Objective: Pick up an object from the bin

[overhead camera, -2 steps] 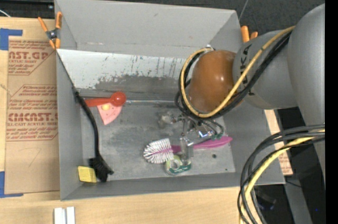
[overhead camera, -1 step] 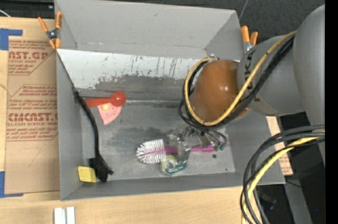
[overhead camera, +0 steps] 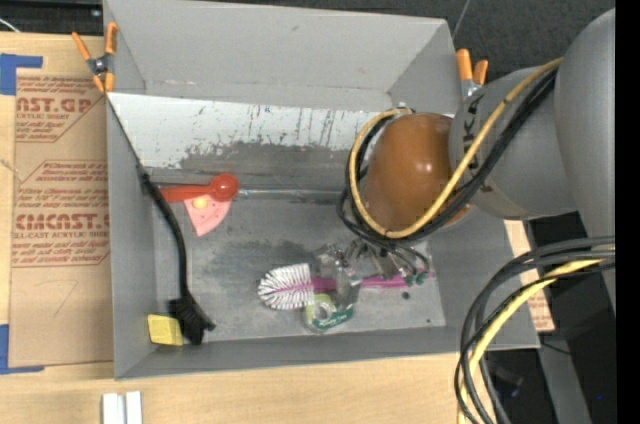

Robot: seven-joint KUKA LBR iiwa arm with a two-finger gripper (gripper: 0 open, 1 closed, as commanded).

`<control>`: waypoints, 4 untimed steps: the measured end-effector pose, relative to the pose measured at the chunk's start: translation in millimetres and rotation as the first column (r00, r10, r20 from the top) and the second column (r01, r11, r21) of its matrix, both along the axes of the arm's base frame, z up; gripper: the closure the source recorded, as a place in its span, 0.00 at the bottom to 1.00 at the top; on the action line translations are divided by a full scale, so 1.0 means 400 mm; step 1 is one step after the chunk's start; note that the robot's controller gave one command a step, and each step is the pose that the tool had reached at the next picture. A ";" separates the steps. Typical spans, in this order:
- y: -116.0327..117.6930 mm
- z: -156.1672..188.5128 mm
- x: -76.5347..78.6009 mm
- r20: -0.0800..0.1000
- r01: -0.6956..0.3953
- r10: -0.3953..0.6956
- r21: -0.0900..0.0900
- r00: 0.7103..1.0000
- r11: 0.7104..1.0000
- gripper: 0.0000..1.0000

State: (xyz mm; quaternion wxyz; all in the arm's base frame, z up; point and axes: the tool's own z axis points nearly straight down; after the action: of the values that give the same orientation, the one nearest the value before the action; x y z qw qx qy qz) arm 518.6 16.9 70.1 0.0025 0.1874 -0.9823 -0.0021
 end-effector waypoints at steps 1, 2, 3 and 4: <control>0.001 0.001 0.000 0.000 0.000 0.000 0.000 1.000 1.000 1.00; 0.002 0.044 -0.003 -0.003 0.000 0.000 0.000 1.000 1.000 1.00; 0.003 0.113 -0.007 -0.009 0.000 0.000 0.000 1.000 1.000 1.00; 0.003 0.203 -0.002 -0.002 0.000 0.000 0.000 1.000 1.000 1.00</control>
Offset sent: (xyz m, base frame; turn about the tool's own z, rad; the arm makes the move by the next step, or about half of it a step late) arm -0.0001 0.0002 0.0305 0.0001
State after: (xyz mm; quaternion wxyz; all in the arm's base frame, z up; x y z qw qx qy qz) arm 517.6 18.1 151.3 0.0034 0.1873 -0.9823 -0.0024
